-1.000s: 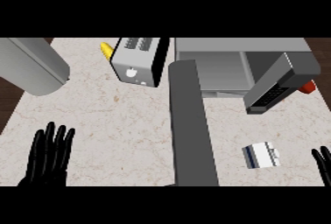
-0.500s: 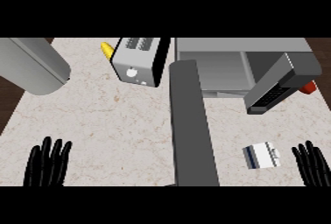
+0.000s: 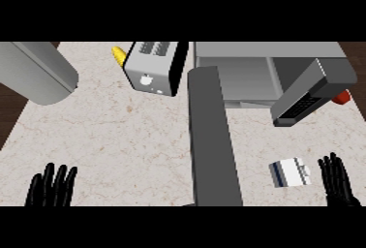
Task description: Pick up the milk, place it into the microwave and close the microwave
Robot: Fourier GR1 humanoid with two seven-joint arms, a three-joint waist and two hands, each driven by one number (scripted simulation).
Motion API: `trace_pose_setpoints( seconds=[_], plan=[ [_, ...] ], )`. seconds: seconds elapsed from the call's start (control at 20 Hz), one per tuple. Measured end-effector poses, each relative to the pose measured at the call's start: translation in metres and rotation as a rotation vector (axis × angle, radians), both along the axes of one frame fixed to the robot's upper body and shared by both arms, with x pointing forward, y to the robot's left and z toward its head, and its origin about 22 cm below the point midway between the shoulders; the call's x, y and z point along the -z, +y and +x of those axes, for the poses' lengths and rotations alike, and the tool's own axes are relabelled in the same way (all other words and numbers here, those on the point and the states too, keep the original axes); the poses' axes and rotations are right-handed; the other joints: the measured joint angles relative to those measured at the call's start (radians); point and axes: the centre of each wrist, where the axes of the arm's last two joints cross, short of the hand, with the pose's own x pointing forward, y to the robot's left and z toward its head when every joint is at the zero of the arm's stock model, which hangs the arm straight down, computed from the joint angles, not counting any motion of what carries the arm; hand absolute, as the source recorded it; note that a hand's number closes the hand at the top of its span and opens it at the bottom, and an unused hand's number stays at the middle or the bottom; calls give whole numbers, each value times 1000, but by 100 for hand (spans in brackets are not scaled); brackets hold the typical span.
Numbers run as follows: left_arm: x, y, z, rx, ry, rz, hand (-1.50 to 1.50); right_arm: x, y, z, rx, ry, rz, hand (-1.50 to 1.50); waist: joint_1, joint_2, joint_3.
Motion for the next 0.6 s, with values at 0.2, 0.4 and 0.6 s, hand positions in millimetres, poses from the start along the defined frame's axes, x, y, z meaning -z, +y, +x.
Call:
trace_pose_setpoints(
  seconds=[0.2,0.4,0.6],
  plan=[
    [2,4,-9,1,0,2,-150,21,-5,5,19,14,-16,-150,1,0,0],
    [0,4,-12,-8,-4,-1,-150,43,-10,11,11,16,-23,-150,1,0,0],
    [5,3,-14,-10,-1,-2,-150,58,-19,9,20,10,-26,-150,0,0,0]
  ],
)
